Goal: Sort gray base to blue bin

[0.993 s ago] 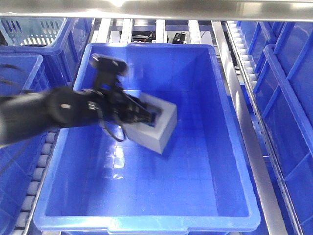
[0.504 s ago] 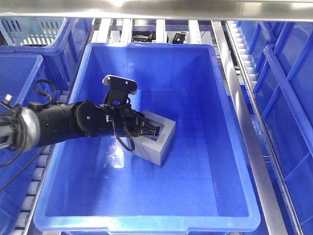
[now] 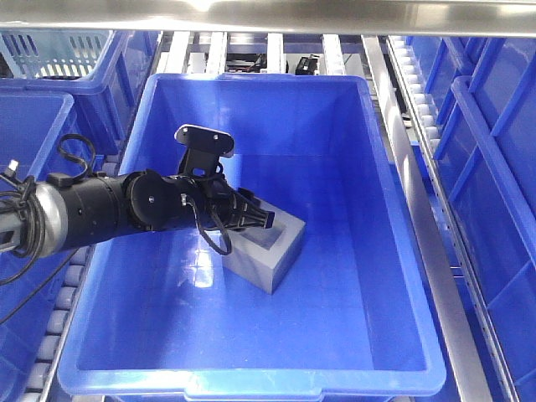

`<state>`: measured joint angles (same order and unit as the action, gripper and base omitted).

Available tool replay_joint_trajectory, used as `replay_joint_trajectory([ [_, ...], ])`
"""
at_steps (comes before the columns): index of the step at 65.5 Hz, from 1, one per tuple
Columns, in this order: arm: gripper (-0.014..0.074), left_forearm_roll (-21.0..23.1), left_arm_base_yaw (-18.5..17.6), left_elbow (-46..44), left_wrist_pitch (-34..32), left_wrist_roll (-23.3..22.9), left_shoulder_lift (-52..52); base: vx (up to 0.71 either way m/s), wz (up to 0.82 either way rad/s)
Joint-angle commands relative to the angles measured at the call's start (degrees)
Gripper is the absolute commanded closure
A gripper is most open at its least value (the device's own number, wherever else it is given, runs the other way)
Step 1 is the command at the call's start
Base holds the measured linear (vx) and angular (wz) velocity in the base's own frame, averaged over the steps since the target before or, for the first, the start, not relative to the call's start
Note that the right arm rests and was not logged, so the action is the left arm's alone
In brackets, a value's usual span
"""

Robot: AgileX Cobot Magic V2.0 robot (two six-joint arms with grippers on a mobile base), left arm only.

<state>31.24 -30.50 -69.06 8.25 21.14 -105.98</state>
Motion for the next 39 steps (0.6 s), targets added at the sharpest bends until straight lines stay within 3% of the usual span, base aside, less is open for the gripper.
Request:
replay_joint_trajectory([
  [1, 0.0174, 0.8, -0.3, -1.7, -0.9, -0.6, 4.1, 0.0, 0.0],
  [20, 0.022, 0.7, -0.3, 0.0, -0.3, -0.6, 11.0, 0.0, 0.0],
  [39, 0.0255, 0.7, -0.3, 14.7, -8.3, 4.3, 24.7, 0.0, 0.0],
])
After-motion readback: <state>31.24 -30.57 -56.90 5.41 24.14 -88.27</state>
